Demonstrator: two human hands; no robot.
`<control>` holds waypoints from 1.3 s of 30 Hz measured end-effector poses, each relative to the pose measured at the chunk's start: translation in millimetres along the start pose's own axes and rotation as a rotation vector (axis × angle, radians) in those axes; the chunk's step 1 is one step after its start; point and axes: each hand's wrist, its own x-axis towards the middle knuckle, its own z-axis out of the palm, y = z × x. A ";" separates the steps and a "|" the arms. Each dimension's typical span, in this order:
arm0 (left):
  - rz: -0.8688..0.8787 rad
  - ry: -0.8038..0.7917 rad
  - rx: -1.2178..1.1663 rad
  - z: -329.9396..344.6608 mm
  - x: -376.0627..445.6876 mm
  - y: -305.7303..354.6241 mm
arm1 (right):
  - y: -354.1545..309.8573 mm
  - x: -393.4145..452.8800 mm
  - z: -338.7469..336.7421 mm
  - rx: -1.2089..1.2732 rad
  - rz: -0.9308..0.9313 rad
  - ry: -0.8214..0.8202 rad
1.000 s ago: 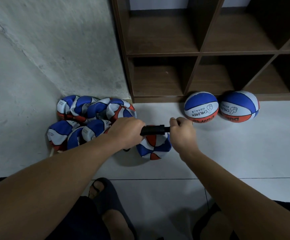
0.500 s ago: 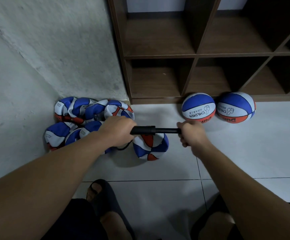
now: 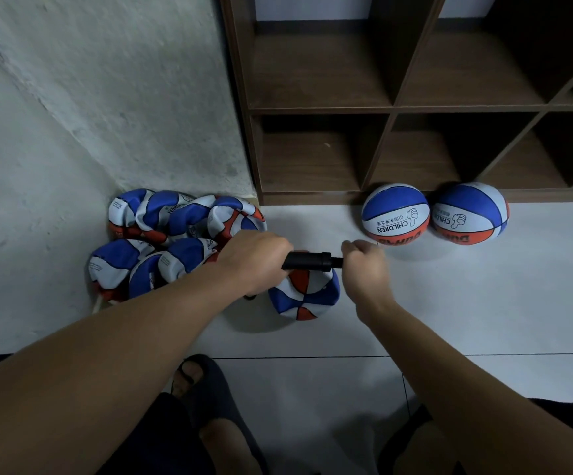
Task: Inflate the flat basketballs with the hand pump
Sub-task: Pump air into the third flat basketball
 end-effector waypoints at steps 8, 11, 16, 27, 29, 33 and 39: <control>0.020 0.027 -0.044 -1.2 -1.6 7.3 | -4.8 4.1 1.0 -0.002 0.011 -0.022; 0.035 0.036 -0.051 1.1 -0.8 8.7 | -6.1 5.8 -3.4 -0.002 0.018 -0.031; 0.013 0.074 -0.088 2.3 1.2 -13.0 | -11.9 28.6 -37.9 0.047 0.018 0.095; -0.010 0.033 -0.062 6.0 -0.4 -1.9 | -9.0 15.6 -22.2 -0.008 -0.019 0.094; -0.014 0.028 -0.063 5.7 1.1 1.0 | -10.7 7.9 -12.7 -0.025 -0.031 0.061; 0.010 0.029 -0.019 6.8 1.9 6.4 | -8.2 -1.8 2.2 0.000 0.006 0.002; 0.042 0.061 0.007 0.7 3.6 3.7 | -11.9 2.6 0.5 0.019 0.020 -0.047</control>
